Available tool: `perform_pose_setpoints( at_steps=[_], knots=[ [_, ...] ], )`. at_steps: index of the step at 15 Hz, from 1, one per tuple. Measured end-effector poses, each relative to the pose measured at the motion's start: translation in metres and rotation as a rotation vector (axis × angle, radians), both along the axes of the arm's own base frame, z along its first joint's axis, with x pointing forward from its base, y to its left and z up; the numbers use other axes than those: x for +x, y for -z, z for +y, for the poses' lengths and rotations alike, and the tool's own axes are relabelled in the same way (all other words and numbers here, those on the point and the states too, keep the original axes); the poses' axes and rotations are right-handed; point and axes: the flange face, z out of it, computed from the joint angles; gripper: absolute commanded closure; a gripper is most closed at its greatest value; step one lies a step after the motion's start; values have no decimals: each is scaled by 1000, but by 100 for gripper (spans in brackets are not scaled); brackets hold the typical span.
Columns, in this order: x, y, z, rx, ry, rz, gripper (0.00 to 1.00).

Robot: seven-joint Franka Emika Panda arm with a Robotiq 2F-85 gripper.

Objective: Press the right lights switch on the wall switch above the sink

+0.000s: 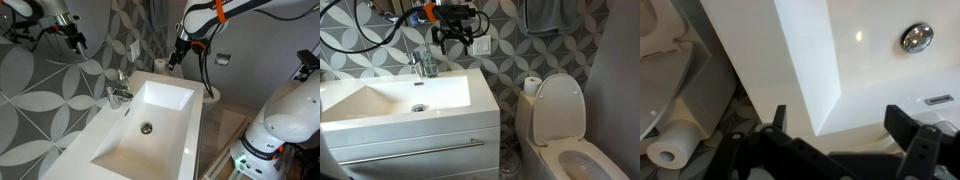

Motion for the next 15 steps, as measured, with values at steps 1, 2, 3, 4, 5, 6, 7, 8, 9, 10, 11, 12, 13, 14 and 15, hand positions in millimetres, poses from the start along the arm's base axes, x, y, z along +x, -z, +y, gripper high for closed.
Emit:
perform_pose_setpoints(
  at_steps=[1, 2, 3, 4, 5, 6, 7, 8, 9, 10, 11, 12, 13, 14, 15],
  knots=[
    [0, 0, 0, 0, 0, 0, 0],
    [0, 0, 0, 0, 0, 0, 0],
    [0, 0, 0, 0, 0, 0, 0],
    [0, 0, 0, 0, 0, 0, 0],
    [0, 0, 0, 0, 0, 0, 0],
    [0, 0, 0, 0, 0, 0, 0],
    [0, 0, 0, 0, 0, 0, 0],
    [0, 0, 0, 0, 0, 0, 0],
    [0, 0, 0, 0, 0, 0, 0],
    [0, 0, 0, 0, 0, 0, 0],
    [0, 0, -1, -4, 1, 0, 0],
    [0, 0, -2, -8, -3, 7, 0],
    [-1, 0, -3, -17, -27, 26, 0],
    [0, 0, -5, -29, -56, 52, 0],
    [1, -2, -9, -51, -88, 85, 0]
  ],
)
